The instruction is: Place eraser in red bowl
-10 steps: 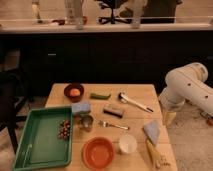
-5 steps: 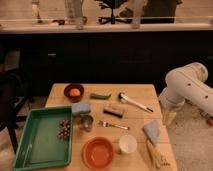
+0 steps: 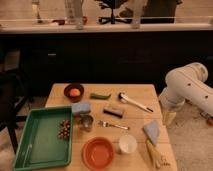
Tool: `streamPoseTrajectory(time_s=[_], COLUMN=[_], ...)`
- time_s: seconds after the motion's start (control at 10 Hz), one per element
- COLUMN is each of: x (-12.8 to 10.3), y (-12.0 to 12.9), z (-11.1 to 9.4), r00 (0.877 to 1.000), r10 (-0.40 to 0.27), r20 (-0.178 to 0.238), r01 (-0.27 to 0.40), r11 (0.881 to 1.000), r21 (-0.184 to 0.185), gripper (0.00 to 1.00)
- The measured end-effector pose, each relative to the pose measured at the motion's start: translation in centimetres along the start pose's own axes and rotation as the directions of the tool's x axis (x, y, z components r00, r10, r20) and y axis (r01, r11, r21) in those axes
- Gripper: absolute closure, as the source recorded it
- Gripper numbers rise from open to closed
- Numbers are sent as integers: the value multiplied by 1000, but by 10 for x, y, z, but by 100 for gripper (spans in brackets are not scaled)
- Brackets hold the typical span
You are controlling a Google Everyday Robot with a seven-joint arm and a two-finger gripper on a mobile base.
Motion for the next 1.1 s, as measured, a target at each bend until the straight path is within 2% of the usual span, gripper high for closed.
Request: streamPoseTrajectory(time_s=[0.3, 0.4, 0.5, 0.7, 0.9, 1.1], x=[1, 2, -2, -11, -25, -35], y=[0, -3, -9, -32, -43, -50], z=[-1, 1, 4, 21, 34, 45], r00=[1000, 1000, 999, 996, 992, 972], r10=[0, 12, 31, 81, 117, 231], r20=[0, -14, -12, -41, -48, 32], r01=[0, -12, -31, -83, -119, -230], r11=[1000, 1000, 999, 996, 992, 973], r21=[0, -9, -17, -36, -40, -32], gripper=[20, 20, 20, 20, 20, 20])
